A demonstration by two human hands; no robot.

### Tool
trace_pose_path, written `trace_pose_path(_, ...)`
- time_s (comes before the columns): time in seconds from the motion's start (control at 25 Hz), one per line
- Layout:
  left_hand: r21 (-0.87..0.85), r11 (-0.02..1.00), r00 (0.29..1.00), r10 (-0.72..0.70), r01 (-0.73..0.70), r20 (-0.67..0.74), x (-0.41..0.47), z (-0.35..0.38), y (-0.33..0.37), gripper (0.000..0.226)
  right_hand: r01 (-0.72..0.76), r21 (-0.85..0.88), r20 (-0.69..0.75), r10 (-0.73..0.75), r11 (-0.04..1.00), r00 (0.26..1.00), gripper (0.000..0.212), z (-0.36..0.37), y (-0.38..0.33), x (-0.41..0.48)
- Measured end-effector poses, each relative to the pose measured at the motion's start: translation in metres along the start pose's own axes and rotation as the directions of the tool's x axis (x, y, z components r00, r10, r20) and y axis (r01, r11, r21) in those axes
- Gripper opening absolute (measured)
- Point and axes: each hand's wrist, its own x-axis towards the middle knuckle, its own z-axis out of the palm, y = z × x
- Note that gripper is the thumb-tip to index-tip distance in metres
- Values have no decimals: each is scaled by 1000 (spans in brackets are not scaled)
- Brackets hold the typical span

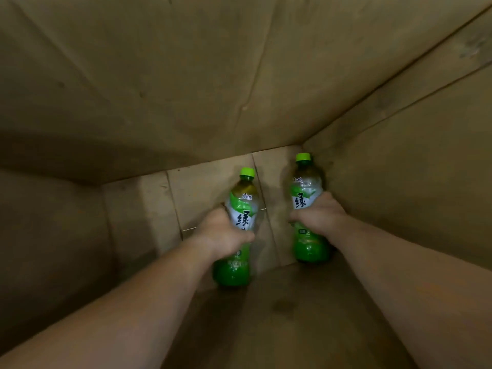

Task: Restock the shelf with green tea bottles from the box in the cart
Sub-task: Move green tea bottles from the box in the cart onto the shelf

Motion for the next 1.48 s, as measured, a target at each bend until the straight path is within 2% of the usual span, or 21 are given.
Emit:
trace_pose_path(0.2,-31,999,999,18,-19,-39,-16,-28,-14,35,49,46,52,-51,998,997,66,11,-13,-16)
trace_pose_path(0.28,-87,996,1000,-5,3,-25,-26,-36,-16,54,65,121,65,-73,991,995,47,13,-18,-34)
trace_pose_path(0.36,-167,986,1000,-26,24,-6,-41,-42,-16,64,80,183,79,-96,980,992,48,15,-25,-54)
trace_pose_path(0.44,-231,973,999,-17,9,-32,-62,-49,-13,59,102,235,77,-123,967,989,54,13,-31,-77)
trace_pose_path(0.56,-295,954,994,17,-48,-106,-100,-62,-5,50,159,247,35,-173,956,984,41,4,-37,-114)
trace_pose_path(0.68,-333,938,985,40,-94,-166,-146,-78,2,45,197,234,-31,-195,952,980,52,-8,-43,-159)
trace_pose_path(0.84,-340,912,964,165,-230,-208,-215,-109,12,53,266,229,-139,-239,936,961,52,-35,-57,-231)
trace_pose_path(1.0,-366,872,935,238,-326,-264,-289,-146,6,38,346,222,-231,-295,912,927,40,-57,-64,-308)
trace_pose_path(1.08,-363,856,923,289,-368,-255,-324,-169,3,39,394,227,-249,-338,891,908,38,-64,-72,-349)
trace_pose_path(1.24,-288,817,855,413,-500,-313,-367,-215,-8,42,476,218,-280,-413,852,867,49,-72,-95,-421)
trace_pose_path(1.36,-290,806,839,406,-516,-363,-399,-245,-25,47,534,215,-326,-455,818,828,58,-65,-105,-464)
trace_pose_path(1.48,-306,770,809,427,-560,-405,-429,-271,-46,41,575,237,-335,-490,783,805,51,-57,-118,-498)
